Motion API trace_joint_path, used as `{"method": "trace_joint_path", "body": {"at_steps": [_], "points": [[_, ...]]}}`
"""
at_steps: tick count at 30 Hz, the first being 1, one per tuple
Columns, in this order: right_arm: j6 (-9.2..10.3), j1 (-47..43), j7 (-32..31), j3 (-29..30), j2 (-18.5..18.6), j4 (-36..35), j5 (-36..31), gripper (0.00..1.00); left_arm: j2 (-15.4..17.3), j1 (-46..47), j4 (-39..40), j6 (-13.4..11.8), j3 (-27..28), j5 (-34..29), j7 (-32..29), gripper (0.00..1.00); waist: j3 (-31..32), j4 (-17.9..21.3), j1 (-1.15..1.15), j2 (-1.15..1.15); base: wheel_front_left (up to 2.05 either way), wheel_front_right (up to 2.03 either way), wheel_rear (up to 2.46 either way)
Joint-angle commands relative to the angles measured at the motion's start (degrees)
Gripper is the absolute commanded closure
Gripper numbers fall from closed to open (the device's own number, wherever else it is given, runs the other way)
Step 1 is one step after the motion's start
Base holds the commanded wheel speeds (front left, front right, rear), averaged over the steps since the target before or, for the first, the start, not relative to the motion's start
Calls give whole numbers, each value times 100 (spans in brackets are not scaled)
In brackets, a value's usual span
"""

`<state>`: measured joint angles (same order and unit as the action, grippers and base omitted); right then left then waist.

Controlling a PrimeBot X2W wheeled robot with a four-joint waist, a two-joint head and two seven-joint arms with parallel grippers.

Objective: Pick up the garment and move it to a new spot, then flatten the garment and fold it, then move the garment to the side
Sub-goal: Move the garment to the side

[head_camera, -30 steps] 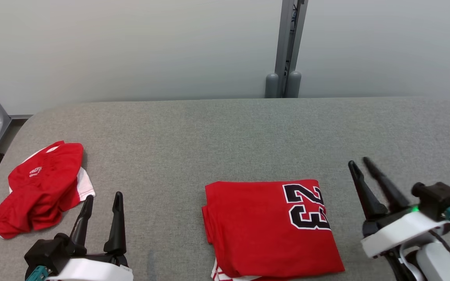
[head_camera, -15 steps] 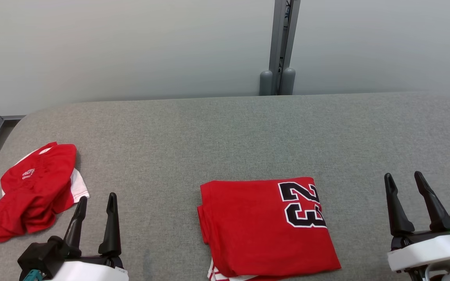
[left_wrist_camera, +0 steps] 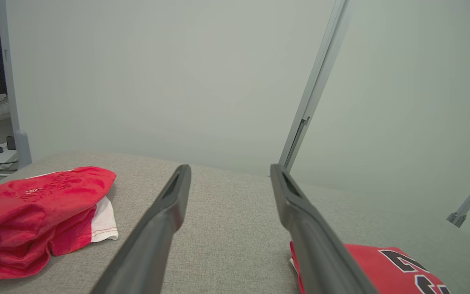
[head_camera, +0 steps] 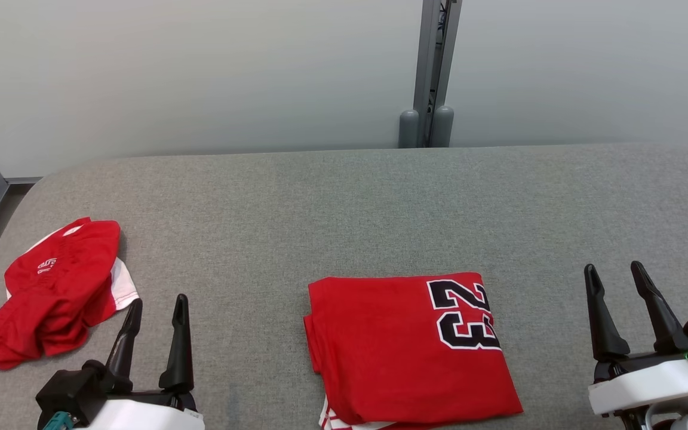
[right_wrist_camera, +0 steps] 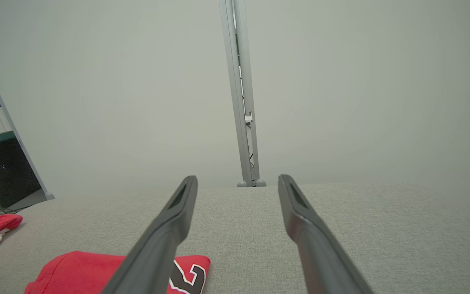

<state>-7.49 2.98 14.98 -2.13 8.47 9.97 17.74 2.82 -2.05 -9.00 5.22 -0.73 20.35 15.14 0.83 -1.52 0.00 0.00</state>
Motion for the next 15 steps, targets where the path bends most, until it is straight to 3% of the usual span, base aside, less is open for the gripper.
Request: {"method": "trace_joint_path", "body": {"at_steps": [1,15], "points": [[-1,-22,27,15,9,-5,-20,0,16,-23,23,-33,3,5,-2,0,1,-1,0,0,0,0,0],[-1,20,28,-54,-6,128,-2,0,17,-17,40,-55,-30,-11,-2,0,-23,2,0,0,0,0,0]]}}
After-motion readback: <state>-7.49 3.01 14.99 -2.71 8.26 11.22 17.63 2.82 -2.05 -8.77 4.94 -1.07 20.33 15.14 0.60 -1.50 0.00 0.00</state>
